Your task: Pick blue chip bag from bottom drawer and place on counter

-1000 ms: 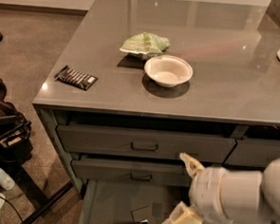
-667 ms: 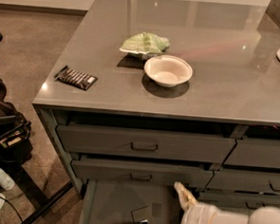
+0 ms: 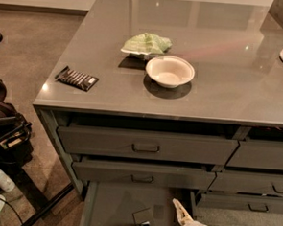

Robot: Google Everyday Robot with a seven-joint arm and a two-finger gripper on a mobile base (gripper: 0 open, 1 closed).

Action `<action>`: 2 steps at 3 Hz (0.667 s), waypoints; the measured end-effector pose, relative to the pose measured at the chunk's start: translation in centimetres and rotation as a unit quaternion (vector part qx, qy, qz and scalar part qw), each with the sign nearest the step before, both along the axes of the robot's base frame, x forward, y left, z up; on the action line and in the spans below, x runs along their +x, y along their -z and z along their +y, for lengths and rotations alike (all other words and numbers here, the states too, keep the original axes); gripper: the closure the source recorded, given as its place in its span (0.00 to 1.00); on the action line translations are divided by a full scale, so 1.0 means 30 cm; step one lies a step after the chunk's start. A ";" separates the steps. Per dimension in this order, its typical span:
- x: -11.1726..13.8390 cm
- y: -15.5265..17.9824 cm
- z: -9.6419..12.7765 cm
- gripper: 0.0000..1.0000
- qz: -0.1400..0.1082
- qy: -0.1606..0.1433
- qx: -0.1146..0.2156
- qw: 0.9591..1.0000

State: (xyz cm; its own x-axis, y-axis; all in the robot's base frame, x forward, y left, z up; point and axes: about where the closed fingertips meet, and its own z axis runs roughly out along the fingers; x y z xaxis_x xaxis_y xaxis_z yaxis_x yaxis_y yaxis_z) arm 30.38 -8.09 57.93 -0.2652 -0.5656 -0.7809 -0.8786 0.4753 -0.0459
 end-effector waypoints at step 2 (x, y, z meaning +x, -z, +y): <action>-0.002 0.079 0.002 0.00 0.003 0.019 0.023 1.000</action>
Offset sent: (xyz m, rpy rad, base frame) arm -0.0001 -0.0023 -0.0866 0.1707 0.0228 -0.1495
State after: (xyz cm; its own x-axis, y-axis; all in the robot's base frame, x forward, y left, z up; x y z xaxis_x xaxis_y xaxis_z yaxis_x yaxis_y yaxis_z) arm 30.33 -8.04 55.55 -0.2906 -0.5181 -0.8044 -0.8597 0.5105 -0.0183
